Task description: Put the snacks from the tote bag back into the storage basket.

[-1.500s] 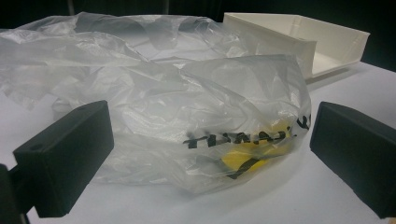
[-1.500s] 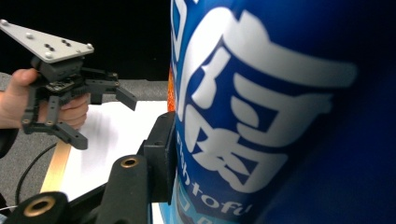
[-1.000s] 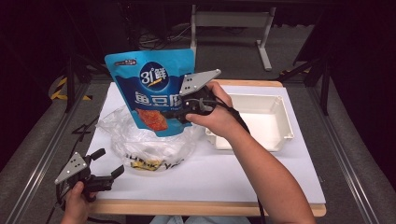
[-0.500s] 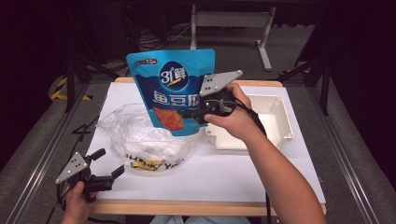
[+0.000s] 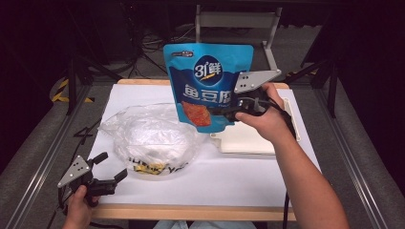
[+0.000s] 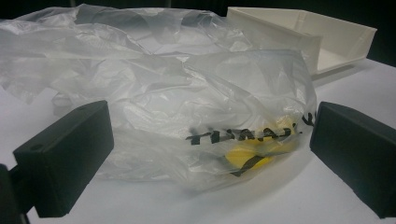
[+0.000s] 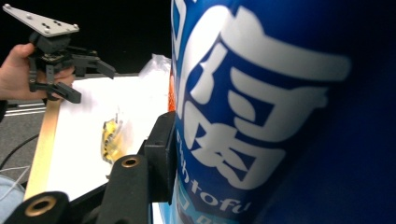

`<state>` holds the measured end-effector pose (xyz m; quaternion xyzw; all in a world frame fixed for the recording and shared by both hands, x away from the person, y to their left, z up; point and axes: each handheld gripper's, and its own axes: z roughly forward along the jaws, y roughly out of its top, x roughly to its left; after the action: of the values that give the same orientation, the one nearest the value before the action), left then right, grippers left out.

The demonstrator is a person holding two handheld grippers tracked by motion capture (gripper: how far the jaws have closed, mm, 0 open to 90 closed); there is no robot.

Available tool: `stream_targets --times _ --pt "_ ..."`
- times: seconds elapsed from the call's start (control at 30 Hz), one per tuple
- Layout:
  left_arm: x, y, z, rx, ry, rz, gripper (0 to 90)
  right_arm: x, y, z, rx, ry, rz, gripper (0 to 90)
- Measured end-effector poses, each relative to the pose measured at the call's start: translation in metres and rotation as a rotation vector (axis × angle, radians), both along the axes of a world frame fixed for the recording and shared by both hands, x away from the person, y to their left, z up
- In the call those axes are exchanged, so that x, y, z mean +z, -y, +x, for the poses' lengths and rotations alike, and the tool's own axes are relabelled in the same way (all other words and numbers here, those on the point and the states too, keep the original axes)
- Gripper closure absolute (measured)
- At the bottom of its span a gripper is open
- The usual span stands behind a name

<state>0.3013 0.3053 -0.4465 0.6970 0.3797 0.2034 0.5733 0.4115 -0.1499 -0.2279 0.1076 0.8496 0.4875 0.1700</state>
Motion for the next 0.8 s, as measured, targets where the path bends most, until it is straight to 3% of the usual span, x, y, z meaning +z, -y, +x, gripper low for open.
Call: stream_targets --times 0.33,0.8 --pt "0.000 -0.001 0.000 0.001 -0.011 0.012 0.3 0.003 0.035 0.009 -0.063 -0.001 -0.007 53.6" --pt "-0.001 0.000 0.000 0.012 -0.009 0.006 0.2 -0.006 0.074 0.034 -0.143 -0.017 -0.007 53.6"
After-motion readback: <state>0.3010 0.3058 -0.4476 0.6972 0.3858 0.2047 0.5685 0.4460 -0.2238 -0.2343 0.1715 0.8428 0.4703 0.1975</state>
